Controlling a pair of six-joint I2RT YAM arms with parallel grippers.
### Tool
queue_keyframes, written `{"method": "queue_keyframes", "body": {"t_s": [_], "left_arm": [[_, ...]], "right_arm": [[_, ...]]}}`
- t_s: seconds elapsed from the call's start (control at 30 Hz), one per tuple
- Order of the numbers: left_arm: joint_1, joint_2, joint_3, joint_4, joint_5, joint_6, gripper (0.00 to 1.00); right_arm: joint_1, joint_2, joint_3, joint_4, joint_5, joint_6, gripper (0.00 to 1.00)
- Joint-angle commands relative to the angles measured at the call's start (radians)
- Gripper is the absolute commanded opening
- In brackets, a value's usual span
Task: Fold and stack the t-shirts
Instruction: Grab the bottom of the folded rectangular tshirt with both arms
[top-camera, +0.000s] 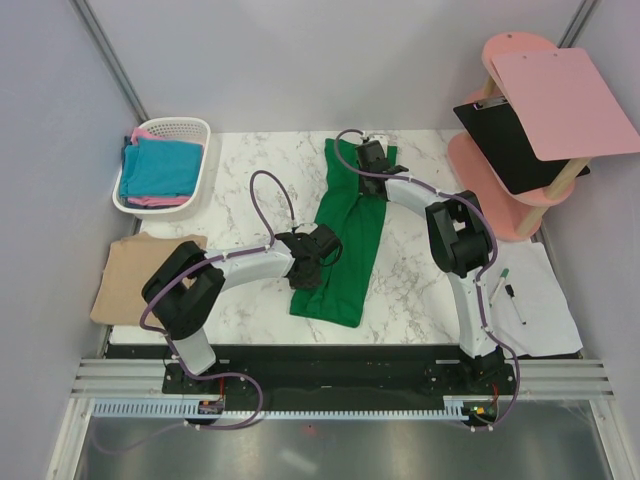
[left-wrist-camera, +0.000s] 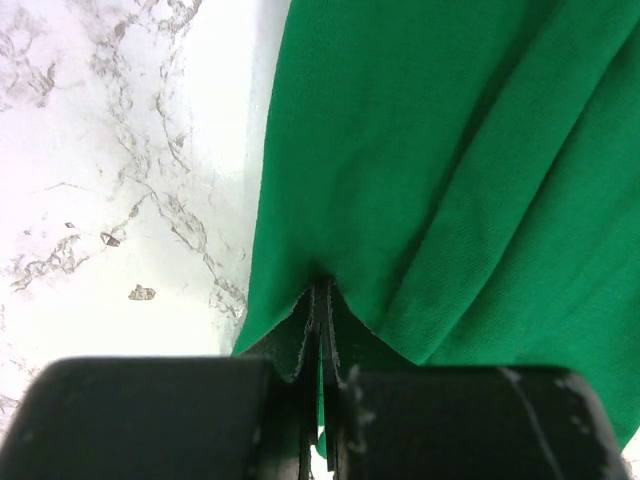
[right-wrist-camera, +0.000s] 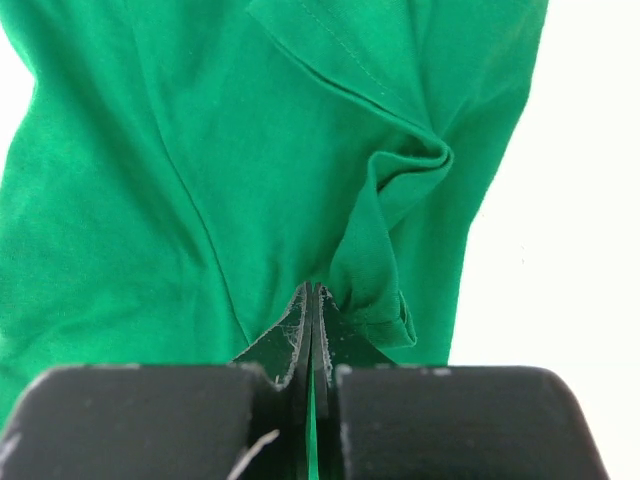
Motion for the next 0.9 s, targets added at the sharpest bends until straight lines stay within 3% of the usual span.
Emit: {"method": "queue_keyframes", "body": {"t_s": [0.0,0.17,0.33,0.43,0.63,0.87], "left_arm": [[0.007,0.057,-0.027,0.038,0.003,0.008,0.02],[0.007,0.035,-0.038,0.037,0.001,0.012,0.02],[0.007,0.035,-0.044,0.037,0.001,0.012,0.02],[0.007,0.047,-0.042,0.035,0.006,0.012,0.02],[0.007,0.053,-0.038,0.034,-0.005,0.018,0.02],[0.007,0.057,-0.025,0.018,-0.015,0.023,0.02]], "right_arm": [[0.003,-0.027,0.011,-0.007,0.066,-0.01,0.0],[0.003,-0.056,0.001,-0.009,0.114,-0.019,0.0],[0.003,-0.104,-0.025,0.103,0.108,-0.051,0.0],[0.004,-0.047,0.051,0.112,0.07,-0.071,0.0],[0.003,0.157,0.36,0.011,0.045,-0.127,0.0],[-0.005,0.272,0.474,-0.026,0.044,-0.128,0.0]]}}
